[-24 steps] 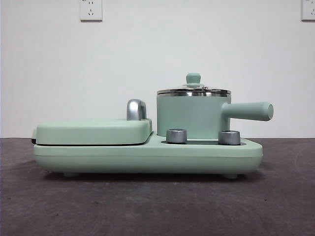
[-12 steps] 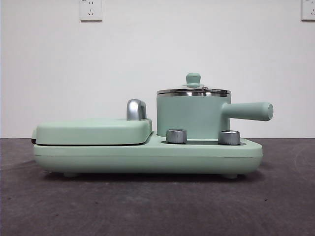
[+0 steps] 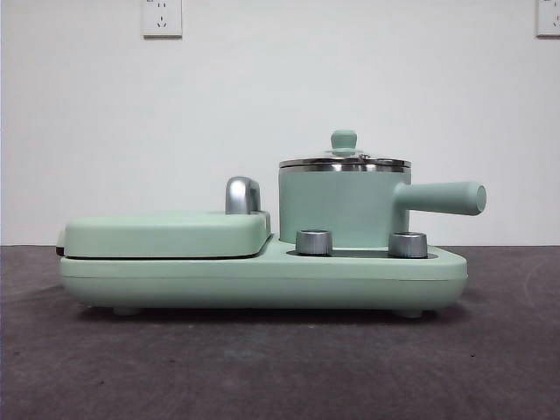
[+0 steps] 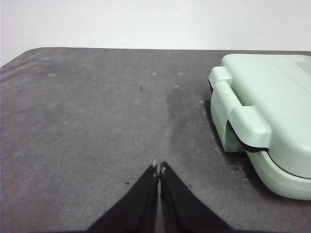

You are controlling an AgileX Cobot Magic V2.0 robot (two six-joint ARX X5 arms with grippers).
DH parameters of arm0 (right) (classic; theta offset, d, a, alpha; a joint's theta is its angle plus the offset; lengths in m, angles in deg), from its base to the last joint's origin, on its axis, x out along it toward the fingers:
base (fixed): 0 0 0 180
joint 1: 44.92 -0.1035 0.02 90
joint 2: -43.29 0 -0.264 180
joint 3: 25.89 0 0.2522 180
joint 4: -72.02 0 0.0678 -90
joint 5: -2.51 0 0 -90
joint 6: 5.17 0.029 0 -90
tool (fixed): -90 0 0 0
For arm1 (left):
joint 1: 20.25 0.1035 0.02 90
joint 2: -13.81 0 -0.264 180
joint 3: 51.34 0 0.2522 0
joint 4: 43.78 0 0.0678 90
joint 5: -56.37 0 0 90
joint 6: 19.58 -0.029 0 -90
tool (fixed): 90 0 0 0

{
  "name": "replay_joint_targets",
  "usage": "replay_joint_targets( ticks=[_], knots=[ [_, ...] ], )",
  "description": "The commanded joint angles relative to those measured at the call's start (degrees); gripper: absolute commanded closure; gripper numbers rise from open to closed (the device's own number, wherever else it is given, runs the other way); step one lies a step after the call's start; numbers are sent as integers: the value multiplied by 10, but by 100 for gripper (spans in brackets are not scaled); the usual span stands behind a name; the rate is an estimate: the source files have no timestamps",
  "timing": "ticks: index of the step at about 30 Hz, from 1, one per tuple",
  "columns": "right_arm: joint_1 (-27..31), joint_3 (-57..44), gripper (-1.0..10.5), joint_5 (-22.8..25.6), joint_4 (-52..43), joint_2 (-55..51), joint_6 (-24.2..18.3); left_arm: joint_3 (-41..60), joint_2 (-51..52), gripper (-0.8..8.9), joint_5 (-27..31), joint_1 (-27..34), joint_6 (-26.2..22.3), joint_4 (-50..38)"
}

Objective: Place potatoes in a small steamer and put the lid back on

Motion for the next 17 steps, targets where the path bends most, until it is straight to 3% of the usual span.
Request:
replay_joint_targets(
  ticks=[1,17],
  knots=[
    [-2,4,925,0,-6,3,-5,11,1,805,3,1,-6,4],
    [16,-14,925,-1,-16,3,-5,11,1,805,3,1,-6,4]
  ],
)
